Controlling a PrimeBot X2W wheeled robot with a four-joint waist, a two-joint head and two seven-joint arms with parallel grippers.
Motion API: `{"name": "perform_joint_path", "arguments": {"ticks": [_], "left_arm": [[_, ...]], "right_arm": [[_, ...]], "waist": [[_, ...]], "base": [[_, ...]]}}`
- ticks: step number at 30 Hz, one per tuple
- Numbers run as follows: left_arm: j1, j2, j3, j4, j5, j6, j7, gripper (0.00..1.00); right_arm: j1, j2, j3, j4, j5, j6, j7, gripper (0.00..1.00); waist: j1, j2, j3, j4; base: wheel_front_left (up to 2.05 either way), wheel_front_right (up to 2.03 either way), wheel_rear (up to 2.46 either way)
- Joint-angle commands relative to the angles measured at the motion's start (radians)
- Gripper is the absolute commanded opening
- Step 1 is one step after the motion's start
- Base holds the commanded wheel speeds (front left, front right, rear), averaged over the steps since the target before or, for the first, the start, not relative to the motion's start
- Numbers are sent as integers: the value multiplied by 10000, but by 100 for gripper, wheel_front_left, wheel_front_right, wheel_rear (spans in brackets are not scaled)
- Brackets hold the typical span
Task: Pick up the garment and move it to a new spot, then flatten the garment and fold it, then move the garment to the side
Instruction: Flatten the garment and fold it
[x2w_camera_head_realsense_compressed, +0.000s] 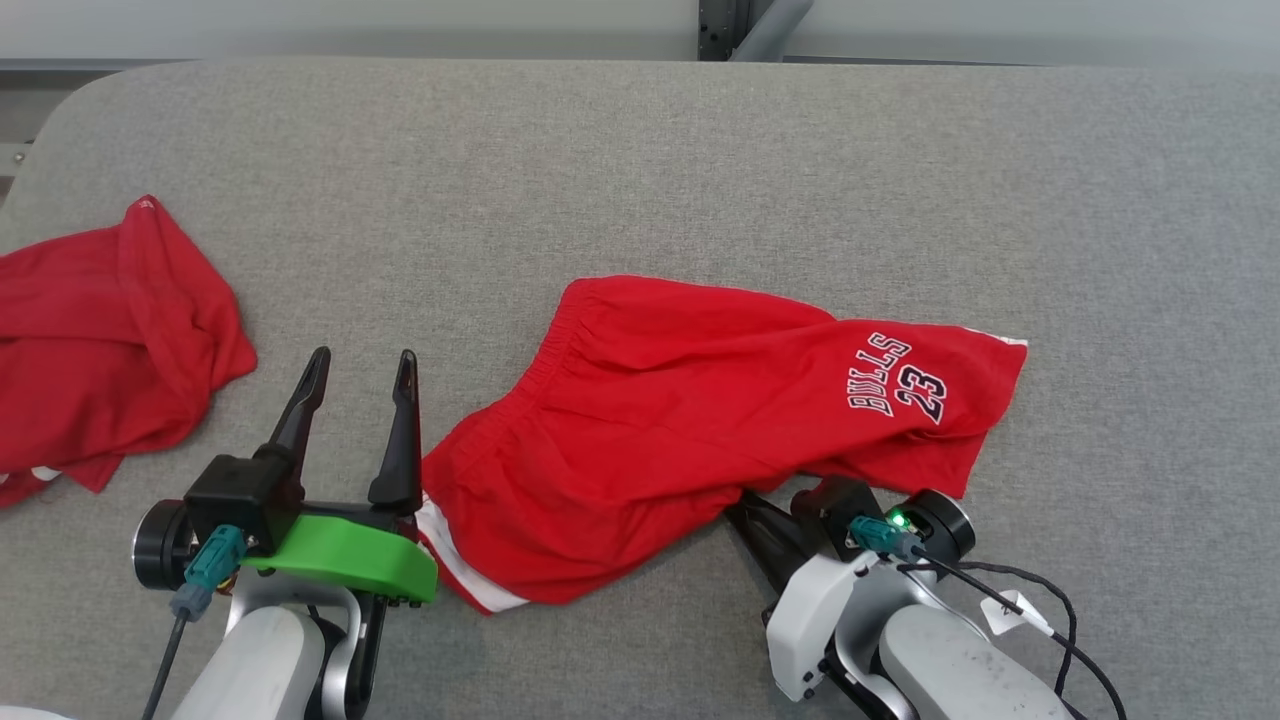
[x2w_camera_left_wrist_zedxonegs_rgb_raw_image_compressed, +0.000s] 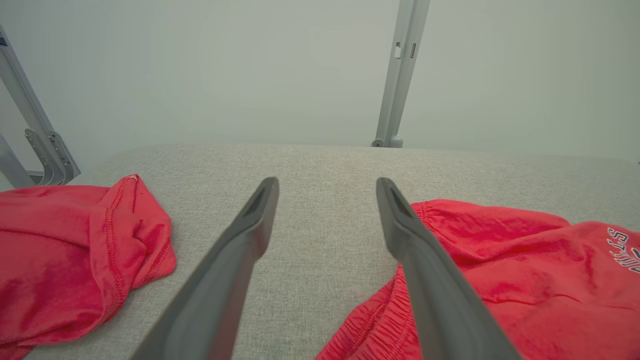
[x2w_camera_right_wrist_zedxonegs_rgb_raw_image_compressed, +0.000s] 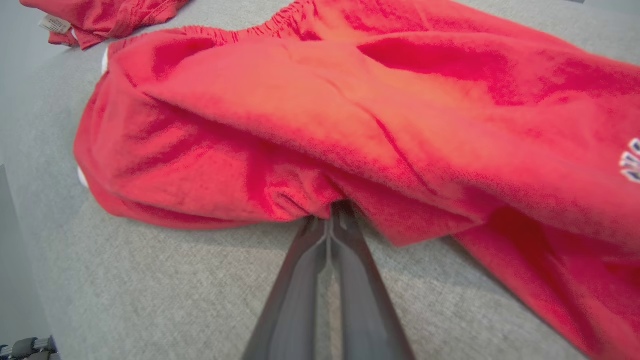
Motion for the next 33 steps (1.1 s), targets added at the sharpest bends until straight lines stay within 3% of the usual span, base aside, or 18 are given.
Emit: {"name": "perform_joint_path", "arguments": {"ticks": [1, 7, 13, 18, 21, 27, 33], "left_arm": [[-124, -21, 16, 54, 60, -26, -54, 100], [75, 75, 102, 84, 59, 24, -101, 100], [215, 194, 168, -71, 26, 102, -107, 100], [195, 241, 136, -186, 48, 146, -63, 100], [151, 272, 122, -234, 61, 164, -35, 100], [-104, 207, 5, -278, 106, 103, 7, 100], [-566, -29, -234, -185, 196, -79, -33, 100]], "right_arm": [[-92, -155, 85, -233, 109, -3, 82, 0], [221, -1159, 429, -2021, 1064, -3, 1260, 0], [603, -2661, 285, -5104, 2345, -3, 3356, 0], [910, -3455, -400, -7687, 3365, -3, 5079, 0], [979, -3470, -1062, -8874, 3993, -1, 5841, 0], [411, -3136, -2340, -9639, 4802, -1, 6711, 0], [-770, -2945, -3354, -8172, 5066, -1, 7055, 0]], "waist": [[0, 0, -43, -89], [0, 0, -214, -479], [0, 0, -303, -855], [0, 0, -253, -1017], [0, 0, -193, -1072], [0, 0, 34, -994], [0, 0, 590, -618]], "base": [[0, 0, 0], [0, 0, 0], [0, 0, 0], [0, 0, 0], [0, 0, 0], [0, 0, 0], [0, 0, 0]]}}
